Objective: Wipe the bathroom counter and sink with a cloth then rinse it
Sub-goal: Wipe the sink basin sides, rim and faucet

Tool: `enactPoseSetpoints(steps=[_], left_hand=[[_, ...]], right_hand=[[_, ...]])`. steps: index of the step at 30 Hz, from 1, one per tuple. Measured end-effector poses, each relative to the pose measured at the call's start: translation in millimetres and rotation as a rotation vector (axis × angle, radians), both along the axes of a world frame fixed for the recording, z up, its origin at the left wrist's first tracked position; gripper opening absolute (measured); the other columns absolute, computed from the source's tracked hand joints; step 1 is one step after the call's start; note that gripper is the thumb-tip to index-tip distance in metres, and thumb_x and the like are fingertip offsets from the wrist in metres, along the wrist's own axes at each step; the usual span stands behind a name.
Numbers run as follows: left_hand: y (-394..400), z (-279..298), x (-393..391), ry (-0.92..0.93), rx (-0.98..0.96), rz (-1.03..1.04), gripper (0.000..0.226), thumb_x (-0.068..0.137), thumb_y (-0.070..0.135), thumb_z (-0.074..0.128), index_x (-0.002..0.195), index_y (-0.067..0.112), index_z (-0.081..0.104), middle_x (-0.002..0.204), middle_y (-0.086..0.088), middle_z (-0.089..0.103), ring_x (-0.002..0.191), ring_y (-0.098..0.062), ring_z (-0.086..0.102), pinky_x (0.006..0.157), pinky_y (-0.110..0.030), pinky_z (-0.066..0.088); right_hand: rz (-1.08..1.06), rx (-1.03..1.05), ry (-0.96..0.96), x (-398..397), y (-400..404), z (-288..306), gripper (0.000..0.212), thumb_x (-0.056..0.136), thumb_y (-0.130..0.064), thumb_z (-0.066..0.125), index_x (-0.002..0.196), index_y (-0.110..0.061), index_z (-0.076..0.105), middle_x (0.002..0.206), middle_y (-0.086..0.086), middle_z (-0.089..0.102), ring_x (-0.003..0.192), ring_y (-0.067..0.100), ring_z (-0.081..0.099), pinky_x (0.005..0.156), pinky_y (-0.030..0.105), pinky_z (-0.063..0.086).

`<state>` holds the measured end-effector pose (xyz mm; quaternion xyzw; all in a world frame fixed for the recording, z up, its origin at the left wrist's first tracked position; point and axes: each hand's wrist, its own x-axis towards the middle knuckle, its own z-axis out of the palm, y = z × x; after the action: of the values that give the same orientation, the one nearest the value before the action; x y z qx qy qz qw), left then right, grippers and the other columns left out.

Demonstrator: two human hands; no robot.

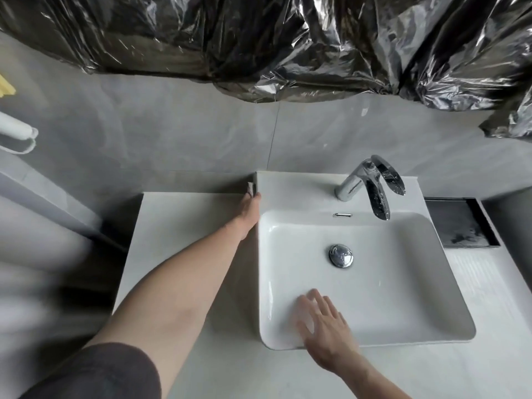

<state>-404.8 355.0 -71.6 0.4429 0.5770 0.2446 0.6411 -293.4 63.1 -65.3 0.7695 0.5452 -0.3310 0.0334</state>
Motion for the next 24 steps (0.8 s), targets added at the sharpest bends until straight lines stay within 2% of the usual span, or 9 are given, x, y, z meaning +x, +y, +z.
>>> enactPoseSetpoints(steps=[3,7,10,12,15,17,19,22,24], left_hand=[[-22.2,-6.3,-11.4,-0.022,-0.013,-0.020,0.048,0.100,0.035,0.046,0.139,0.008,0.051,0.137,-0.007,0.059,0.130,-0.025,0.053,0.105,-0.032,0.038],[-92.1,10.9,-38.3,-0.048,0.010,-0.083,0.048,0.101,0.032,0.046,0.143,0.010,0.044,0.133,0.010,0.043,0.128,-0.009,0.042,0.094,-0.017,0.028],[-132.3,1.9,-55.8,-0.018,-0.006,-0.154,0.061,0.083,0.042,0.048,0.142,0.025,0.050,0.136,0.014,0.055,0.135,-0.016,0.048,0.106,-0.027,0.032],[-140.6,2.3,-58.9,-0.019,-0.016,-0.192,0.064,0.086,0.042,0.049,0.148,0.027,0.045,0.138,0.019,0.049,0.138,-0.011,0.044,0.107,-0.025,0.029],[-122.7,8.2,-48.0,-0.044,-0.028,-0.175,0.069,0.098,0.034,0.051,0.158,0.012,0.024,0.157,0.009,0.031,0.147,-0.009,0.027,0.112,-0.020,0.018],[-98.3,12.7,-36.0,-0.036,-0.031,-0.151,0.076,0.098,0.034,0.054,0.159,0.006,0.017,0.164,-0.003,0.024,0.152,-0.016,0.022,0.120,-0.025,0.015],[-68.2,11.9,-22.4,-0.042,0.011,-0.126,0.085,0.084,0.041,0.061,0.155,0.006,0.030,0.159,-0.008,0.037,0.147,-0.020,0.034,0.122,-0.035,0.023],[-19.8,-1.3,-2.1,-0.069,0.073,-0.134,0.075,0.081,0.034,0.061,0.149,0.008,0.040,0.149,-0.007,0.050,0.136,-0.018,0.046,0.118,-0.035,0.032],[4.0,2.4,2.7,-0.013,0.045,-0.129,0.084,0.073,0.046,0.060,0.147,0.011,0.043,0.146,-0.005,0.053,0.134,-0.021,0.050,0.117,-0.038,0.036]], right_hand=[[0.010,-0.013,0.005,-0.8,0.7,-1.0,0.057,0.101,-0.048,0.036,0.155,-0.038,0.022,0.166,-0.015,0.008,0.153,0.016,0.011,0.121,0.035,0.023],[0.035,-0.050,0.004,-0.2,0.0,-4.0,0.062,0.099,-0.052,0.034,0.156,-0.039,0.018,0.167,-0.014,0.004,0.155,0.017,0.007,0.122,0.038,0.023],[0.055,-0.069,-0.001,0.3,1.8,-2.6,0.061,0.098,-0.048,0.036,0.155,-0.037,0.018,0.165,-0.015,0.005,0.154,0.019,0.009,0.119,0.039,0.028],[0.067,-0.062,-0.002,0.7,2.4,-2.5,0.061,0.095,-0.048,0.037,0.152,-0.037,0.019,0.162,-0.015,0.008,0.149,0.017,0.016,0.114,0.039,0.034],[0.073,-0.068,-0.003,1.2,2.2,-2.7,0.061,0.093,-0.048,0.038,0.151,-0.037,0.022,0.159,-0.016,0.010,0.145,0.016,0.021,0.110,0.040,0.037],[0.066,-0.070,-0.004,2.2,2.0,-3.5,0.064,0.092,-0.049,0.037,0.153,-0.037,0.020,0.161,-0.017,0.009,0.147,0.016,0.019,0.111,0.040,0.037],[0.051,-0.075,-0.003,2.9,2.0,-5.2,0.068,0.092,-0.051,0.037,0.156,-0.038,0.016,0.163,-0.019,0.005,0.150,0.015,0.016,0.113,0.040,0.036],[0.031,-0.086,-0.004,3.4,1.6,-7.4,0.074,0.091,-0.051,0.037,0.159,-0.038,0.011,0.166,-0.019,0.000,0.155,0.016,0.008,0.118,0.040,0.031],[0.030,-0.092,-0.012,3.3,2.0,-6.8,0.074,0.093,-0.049,0.039,0.160,-0.038,0.009,0.168,-0.018,-0.004,0.157,0.017,0.004,0.120,0.039,0.028]])
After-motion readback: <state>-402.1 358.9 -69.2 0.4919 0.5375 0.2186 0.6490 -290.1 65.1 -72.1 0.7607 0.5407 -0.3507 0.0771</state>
